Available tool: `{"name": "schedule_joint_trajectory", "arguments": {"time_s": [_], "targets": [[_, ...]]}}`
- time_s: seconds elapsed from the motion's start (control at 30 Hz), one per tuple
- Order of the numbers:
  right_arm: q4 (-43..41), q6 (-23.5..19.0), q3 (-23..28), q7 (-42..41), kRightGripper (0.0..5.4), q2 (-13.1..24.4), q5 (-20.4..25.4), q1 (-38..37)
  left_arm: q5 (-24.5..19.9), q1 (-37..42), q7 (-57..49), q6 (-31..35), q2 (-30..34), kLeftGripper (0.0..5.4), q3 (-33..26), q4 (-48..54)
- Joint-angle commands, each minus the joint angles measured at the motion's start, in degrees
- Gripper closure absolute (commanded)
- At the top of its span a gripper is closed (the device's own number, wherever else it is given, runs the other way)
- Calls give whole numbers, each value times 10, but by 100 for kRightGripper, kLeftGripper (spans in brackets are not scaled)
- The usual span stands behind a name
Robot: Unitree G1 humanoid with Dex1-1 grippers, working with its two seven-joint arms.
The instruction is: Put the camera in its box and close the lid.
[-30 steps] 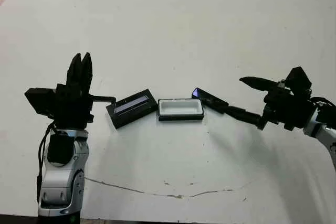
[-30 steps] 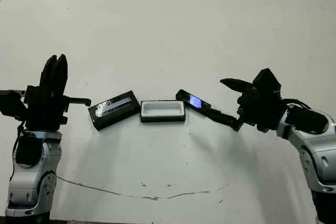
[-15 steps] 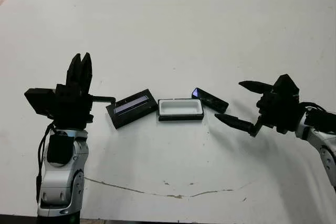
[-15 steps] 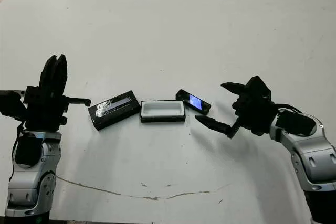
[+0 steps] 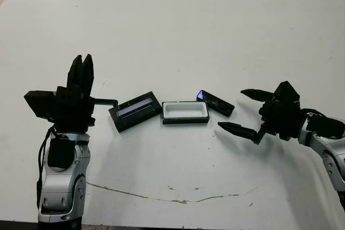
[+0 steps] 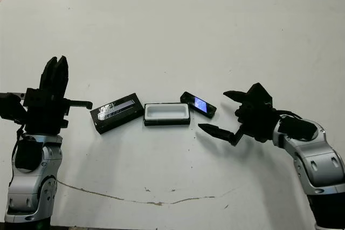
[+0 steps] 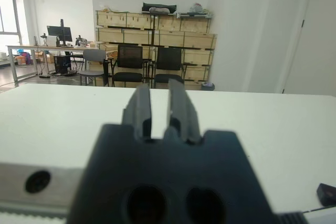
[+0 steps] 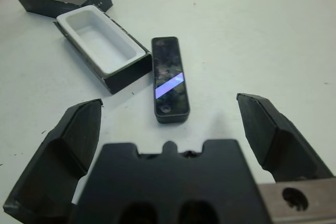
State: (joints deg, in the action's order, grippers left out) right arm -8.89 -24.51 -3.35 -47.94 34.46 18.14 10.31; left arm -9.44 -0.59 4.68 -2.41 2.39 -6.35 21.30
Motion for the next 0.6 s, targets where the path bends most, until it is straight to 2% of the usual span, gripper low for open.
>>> {"name": "schedule_joint_trajectory", "arguments": {"time_s": [0.03, 0.17, 0.23, 0.43, 0.6], "targets": [[13, 4, -7, 1, 2, -7, -6, -2, 0, -15, 4, 6, 9, 540, -5, -3], [15, 9, -9, 8, 1, -18, -8, -5, -1, -20, 5, 7, 9, 540, -5, 0], [5, 1, -13, 22, 22, -20, -16, -7, -1, -22, 5, 10, 9, 540, -5, 3], [-11, -13, -18, 59, 150, -30, -27, -15, 5, -24, 7, 1, 13, 540, -6, -1], [-12, 3, -17, 84, 264, -41, -39, -24, 7, -26, 7, 1, 14, 540, -7, -2]]}}
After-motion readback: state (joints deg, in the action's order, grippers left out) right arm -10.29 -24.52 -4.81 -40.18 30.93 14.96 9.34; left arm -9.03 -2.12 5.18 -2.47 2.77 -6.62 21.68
